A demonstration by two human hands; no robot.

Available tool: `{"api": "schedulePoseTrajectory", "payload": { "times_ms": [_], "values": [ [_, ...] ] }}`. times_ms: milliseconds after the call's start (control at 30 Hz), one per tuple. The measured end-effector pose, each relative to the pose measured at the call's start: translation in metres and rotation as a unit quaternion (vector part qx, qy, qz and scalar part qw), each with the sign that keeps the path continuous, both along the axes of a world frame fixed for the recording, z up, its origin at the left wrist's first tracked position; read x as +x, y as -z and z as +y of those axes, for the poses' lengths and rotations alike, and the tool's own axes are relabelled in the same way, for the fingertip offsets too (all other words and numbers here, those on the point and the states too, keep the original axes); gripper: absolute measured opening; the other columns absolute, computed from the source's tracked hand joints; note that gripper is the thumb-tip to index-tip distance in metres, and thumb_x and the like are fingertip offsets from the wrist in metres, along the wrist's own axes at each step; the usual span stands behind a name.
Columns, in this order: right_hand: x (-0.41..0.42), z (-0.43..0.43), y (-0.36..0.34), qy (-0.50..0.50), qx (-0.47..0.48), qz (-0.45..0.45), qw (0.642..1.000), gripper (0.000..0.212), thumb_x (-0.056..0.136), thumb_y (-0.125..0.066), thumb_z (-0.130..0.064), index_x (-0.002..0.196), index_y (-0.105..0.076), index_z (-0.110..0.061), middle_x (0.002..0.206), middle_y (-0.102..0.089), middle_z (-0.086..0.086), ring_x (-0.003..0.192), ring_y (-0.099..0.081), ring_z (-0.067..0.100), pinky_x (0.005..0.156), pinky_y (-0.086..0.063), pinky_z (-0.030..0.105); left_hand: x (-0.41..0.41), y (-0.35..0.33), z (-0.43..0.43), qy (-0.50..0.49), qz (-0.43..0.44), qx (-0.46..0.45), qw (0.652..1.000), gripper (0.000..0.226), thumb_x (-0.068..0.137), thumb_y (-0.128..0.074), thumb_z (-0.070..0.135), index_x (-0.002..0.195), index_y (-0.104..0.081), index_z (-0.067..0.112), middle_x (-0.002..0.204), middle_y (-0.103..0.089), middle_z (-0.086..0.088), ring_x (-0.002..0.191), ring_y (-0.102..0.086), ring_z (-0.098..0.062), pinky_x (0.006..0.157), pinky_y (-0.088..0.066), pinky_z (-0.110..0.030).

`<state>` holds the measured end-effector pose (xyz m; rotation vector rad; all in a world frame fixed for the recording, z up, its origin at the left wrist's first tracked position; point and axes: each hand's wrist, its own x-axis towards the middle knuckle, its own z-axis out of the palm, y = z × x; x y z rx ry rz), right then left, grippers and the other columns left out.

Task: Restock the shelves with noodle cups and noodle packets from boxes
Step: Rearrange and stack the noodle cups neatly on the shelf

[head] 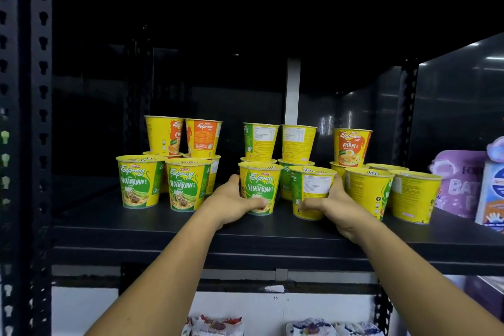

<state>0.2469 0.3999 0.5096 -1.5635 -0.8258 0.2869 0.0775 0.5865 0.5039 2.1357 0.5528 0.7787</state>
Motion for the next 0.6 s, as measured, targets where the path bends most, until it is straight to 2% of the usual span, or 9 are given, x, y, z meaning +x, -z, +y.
{"api": "schedulePoseTrajectory", "payload": {
  "times_ms": [67, 133, 200, 267, 333, 400, 467, 533, 600],
  "values": [
    [0.001, -0.002, 0.0, 0.0, 0.002, 0.001, 1.0, 0.088, 0.071, -0.075, 0.012, 0.141, -0.037, -0.025, 0.124, -0.064, 0.002, 0.123, -0.057, 0.027, 0.104, -0.045, 0.039, 0.0, 0.0, 0.001, -0.001, 0.0, 0.001, 1.0, 0.063, 0.079, -0.087, 0.043, 0.128, -0.05, 0.03, 0.115, -0.067, 0.011, 0.105, -0.064, -0.008, 0.09, -0.05, -0.03],
    [0.003, -0.004, 0.0, 0.016, 0.01, 0.016, 1.0, 0.091, 0.071, -0.074, 0.015, 0.141, -0.035, -0.028, 0.125, -0.064, 0.003, 0.123, -0.057, 0.028, 0.101, -0.045, 0.039, 0.002, 0.001, 0.003, -0.003, 0.001, 0.004, 1.0, 0.064, 0.077, -0.088, 0.046, 0.127, -0.05, 0.031, 0.117, -0.068, 0.01, 0.107, -0.065, -0.01, 0.097, -0.053, -0.036],
    [0.005, -0.001, 0.003, 0.042, 0.002, -0.003, 0.999, 0.118, 0.056, -0.099, -0.012, 0.141, -0.024, -0.042, 0.13, -0.059, 0.001, 0.121, -0.057, 0.025, 0.104, -0.047, 0.043, 0.003, 0.001, 0.005, -0.003, 0.002, 0.005, 1.0, 0.066, 0.075, -0.088, 0.048, 0.126, -0.05, 0.032, 0.118, -0.069, 0.01, 0.108, -0.066, -0.011, 0.101, -0.053, -0.04],
    [0.006, 0.002, 0.005, 0.053, -0.021, -0.032, 0.998, 0.14, 0.034, -0.105, -0.043, 0.144, -0.018, -0.049, 0.139, -0.053, 0.0, 0.124, -0.055, 0.025, 0.108, -0.047, 0.049, 0.003, 0.002, 0.006, -0.004, 0.002, 0.005, 1.0, 0.067, 0.074, -0.089, 0.048, 0.126, -0.05, 0.032, 0.118, -0.069, 0.01, 0.108, -0.066, -0.011, 0.102, -0.053, -0.042],
    [-0.003, -0.002, 0.001, 0.039, -0.022, -0.027, 0.999, 0.127, 0.058, -0.098, -0.021, 0.153, -0.014, -0.039, 0.137, -0.055, 0.004, 0.121, -0.055, 0.025, 0.105, -0.046, 0.043, 0.003, 0.002, 0.007, -0.003, 0.0, 0.006, 1.0, 0.067, 0.074, -0.089, 0.048, 0.126, -0.05, 0.032, 0.119, -0.069, 0.01, 0.109, -0.066, -0.012, 0.103, -0.053, -0.042],
    [-0.003, -0.006, -0.001, 0.02, -0.007, -0.008, 1.0, 0.108, 0.079, -0.078, 0.004, 0.158, -0.012, -0.029, 0.13, -0.057, 0.006, 0.116, -0.054, 0.025, 0.097, -0.042, 0.036, 0.003, 0.001, 0.006, -0.002, -0.001, 0.005, 1.0, 0.066, 0.074, -0.089, 0.047, 0.126, -0.05, 0.032, 0.119, -0.069, 0.01, 0.109, -0.066, -0.012, 0.103, -0.053, -0.042],
    [0.002, -0.006, 0.001, 0.023, -0.009, -0.005, 1.0, 0.114, 0.076, -0.08, 0.007, 0.159, -0.011, -0.027, 0.127, -0.054, 0.003, 0.117, -0.053, 0.025, 0.097, -0.043, 0.037, 0.003, 0.001, 0.006, 0.001, 0.001, 0.003, 1.0, 0.066, 0.074, -0.089, 0.048, 0.125, -0.051, 0.032, 0.118, -0.069, 0.01, 0.108, -0.066, -0.012, 0.102, -0.053, -0.042],
    [0.002, -0.004, 0.002, 0.038, -0.007, -0.021, 0.999, 0.123, 0.066, -0.092, -0.004, 0.157, -0.014, -0.03, 0.136, -0.051, 0.003, 0.121, -0.053, 0.026, 0.101, -0.047, 0.04, 0.002, 0.002, 0.005, 0.002, 0.001, 0.002, 1.0, 0.067, 0.073, -0.089, 0.049, 0.125, -0.05, 0.033, 0.118, -0.069, 0.01, 0.108, -0.066, -0.012, 0.102, -0.054, -0.042],
    [0.001, -0.004, 0.002, 0.028, -0.012, -0.024, 0.999, 0.117, 0.071, -0.089, -0.005, 0.157, -0.014, -0.029, 0.136, -0.051, 0.002, 0.121, -0.053, 0.025, 0.1, -0.046, 0.039, 0.001, 0.002, 0.006, -0.001, -0.001, 0.004, 1.0, 0.067, 0.073, -0.089, 0.049, 0.126, -0.05, 0.033, 0.117, -0.069, 0.011, 0.108, -0.066, -0.012, 0.102, -0.054, -0.042]
  ]
}}
